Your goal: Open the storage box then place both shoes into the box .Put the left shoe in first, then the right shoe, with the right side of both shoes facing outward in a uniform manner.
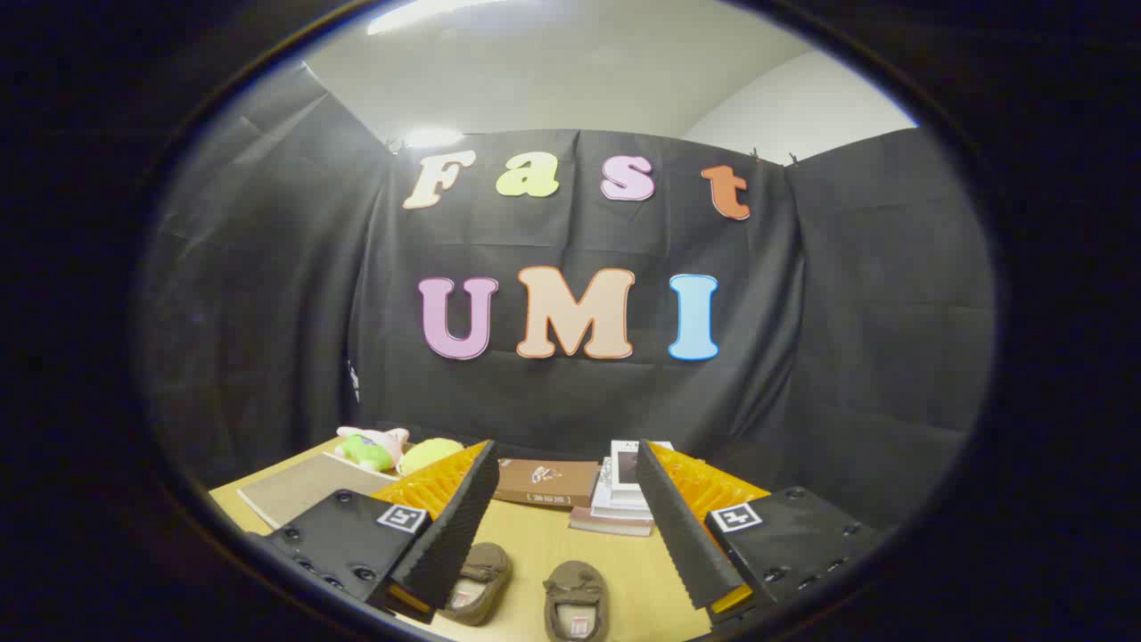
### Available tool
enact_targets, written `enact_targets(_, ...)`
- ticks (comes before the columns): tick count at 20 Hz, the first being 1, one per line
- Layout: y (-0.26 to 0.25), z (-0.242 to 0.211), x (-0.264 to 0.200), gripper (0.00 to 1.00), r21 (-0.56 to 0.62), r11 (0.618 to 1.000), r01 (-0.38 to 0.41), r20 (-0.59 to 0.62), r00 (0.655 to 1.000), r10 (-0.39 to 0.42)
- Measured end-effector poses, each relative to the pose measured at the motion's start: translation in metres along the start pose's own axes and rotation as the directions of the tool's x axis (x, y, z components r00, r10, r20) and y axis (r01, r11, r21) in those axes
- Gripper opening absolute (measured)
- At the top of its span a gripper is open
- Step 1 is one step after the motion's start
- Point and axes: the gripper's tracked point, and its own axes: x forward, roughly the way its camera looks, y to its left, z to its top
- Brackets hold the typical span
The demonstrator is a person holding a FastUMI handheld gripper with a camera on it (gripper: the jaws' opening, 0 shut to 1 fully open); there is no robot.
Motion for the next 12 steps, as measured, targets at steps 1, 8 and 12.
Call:
enact_targets(1, -0.002, 0.001, -0.001, 0.99, -0.009, 1.0, 0.007, 0.001, 1.0, -0.007)
enact_targets(8, -0.012, -0.003, -0.01, 0.99, -0.017, 0.998, 0.057, -0.005, 0.998, -0.057)
enact_targets(12, -0.012, -0.012, -0.012, 0.99, 0.014, 0.997, 0.077, -0.023, 0.997, -0.076)
